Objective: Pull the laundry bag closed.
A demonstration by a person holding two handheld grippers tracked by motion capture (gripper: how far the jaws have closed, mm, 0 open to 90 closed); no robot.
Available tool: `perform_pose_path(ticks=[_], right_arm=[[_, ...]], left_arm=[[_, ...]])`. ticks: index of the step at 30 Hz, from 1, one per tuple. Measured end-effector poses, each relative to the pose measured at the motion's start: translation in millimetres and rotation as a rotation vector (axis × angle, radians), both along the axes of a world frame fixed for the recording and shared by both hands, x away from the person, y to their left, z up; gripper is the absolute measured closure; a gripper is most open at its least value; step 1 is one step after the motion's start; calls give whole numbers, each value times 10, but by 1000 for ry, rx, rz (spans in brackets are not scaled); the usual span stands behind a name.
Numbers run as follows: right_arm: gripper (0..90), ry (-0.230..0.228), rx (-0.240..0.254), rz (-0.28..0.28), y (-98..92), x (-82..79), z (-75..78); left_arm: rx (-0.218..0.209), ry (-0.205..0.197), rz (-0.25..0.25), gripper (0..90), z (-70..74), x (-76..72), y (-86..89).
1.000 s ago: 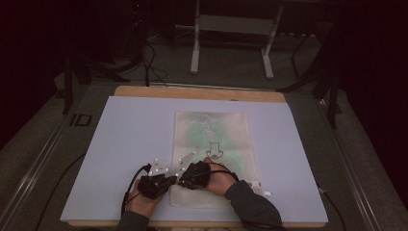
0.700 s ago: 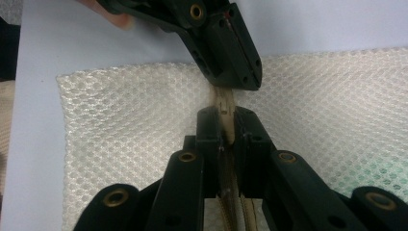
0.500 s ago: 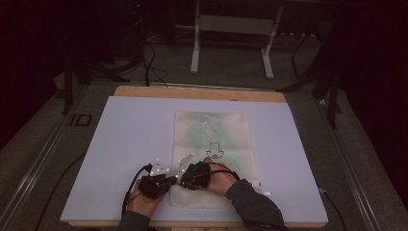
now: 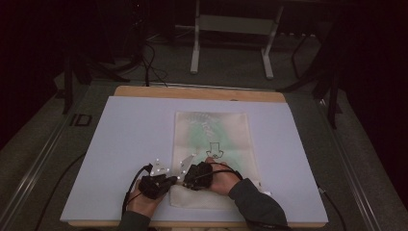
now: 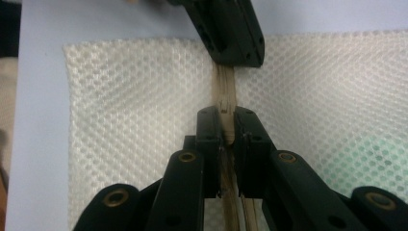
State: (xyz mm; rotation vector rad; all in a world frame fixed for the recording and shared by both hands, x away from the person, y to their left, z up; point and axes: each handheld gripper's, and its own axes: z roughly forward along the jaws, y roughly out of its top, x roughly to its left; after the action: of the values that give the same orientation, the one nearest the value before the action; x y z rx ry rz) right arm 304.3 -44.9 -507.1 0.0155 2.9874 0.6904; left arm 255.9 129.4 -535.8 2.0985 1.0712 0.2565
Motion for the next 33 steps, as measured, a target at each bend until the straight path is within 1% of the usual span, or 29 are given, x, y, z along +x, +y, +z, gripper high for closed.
perform_pose_path(ticks=[4,12,23,26,33], right_arm=[[823,1,-16,-5,-71,0,18],[823,0,-29,-10,-189,1,27],[824,-10,-44,-8,-274,-15,44],[823,-15,-56,-6,-283,-22,49],[823,-7,-61,-15,-363,-16,58]], left_arm=[[1,0,0,895,0,0,-1],[-1,2,0,895,1,2,1],[-5,3,-3,895,-1,5,7],[-7,5,-3,895,-2,6,8],[-8,6,-2,895,-2,6,9]])
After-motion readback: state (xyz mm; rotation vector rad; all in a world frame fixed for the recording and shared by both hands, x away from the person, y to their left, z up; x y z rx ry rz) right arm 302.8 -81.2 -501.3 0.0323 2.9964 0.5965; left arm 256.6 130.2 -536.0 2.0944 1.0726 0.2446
